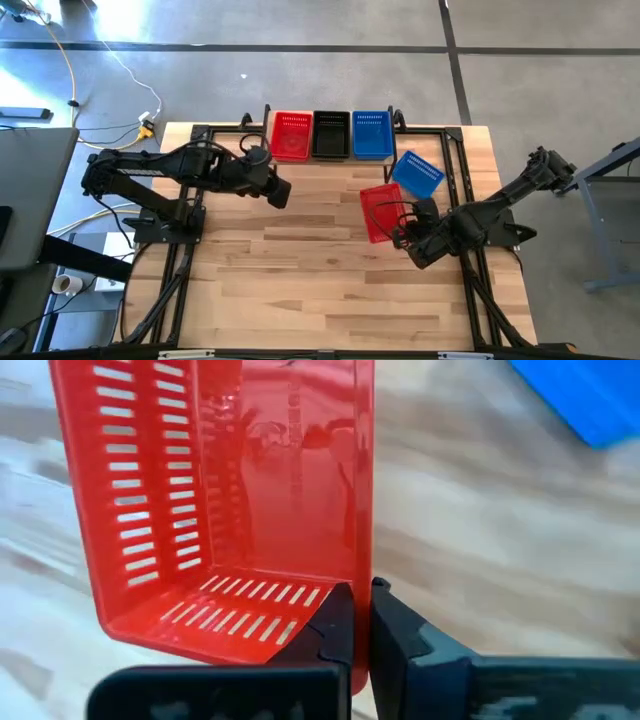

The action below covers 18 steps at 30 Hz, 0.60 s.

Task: Stack baskets on shelf by color
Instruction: Stack the red bin on top of the red bins on the shelf

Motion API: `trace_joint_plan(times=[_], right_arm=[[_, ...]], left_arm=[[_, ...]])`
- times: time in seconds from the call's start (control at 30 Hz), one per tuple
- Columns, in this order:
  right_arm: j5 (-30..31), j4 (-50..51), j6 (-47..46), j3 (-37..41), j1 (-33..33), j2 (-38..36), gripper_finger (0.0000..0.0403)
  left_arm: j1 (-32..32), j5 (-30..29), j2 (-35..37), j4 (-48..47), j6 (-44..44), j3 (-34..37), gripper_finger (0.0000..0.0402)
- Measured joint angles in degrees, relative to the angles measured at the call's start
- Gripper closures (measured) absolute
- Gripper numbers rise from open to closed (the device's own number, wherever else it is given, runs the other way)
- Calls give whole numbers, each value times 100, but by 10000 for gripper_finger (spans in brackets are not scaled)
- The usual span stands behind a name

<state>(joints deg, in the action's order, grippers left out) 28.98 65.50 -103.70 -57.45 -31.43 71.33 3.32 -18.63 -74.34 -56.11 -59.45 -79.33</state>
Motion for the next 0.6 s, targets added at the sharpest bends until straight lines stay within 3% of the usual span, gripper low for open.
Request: trace_joint_plan(times=[0.17,0.37,0.6], right_arm=[[514,-53,836,-385,178,31,402],[714,-193,1670,-786,415,303,403],[856,-411,1952,-1210,570,920,403]], left_arm=[[-174,-94,-208,261,-68,0,229],[-275,-269,-425,460,-192,3,229],[-524,-622,-641,683,-212,0,229]])
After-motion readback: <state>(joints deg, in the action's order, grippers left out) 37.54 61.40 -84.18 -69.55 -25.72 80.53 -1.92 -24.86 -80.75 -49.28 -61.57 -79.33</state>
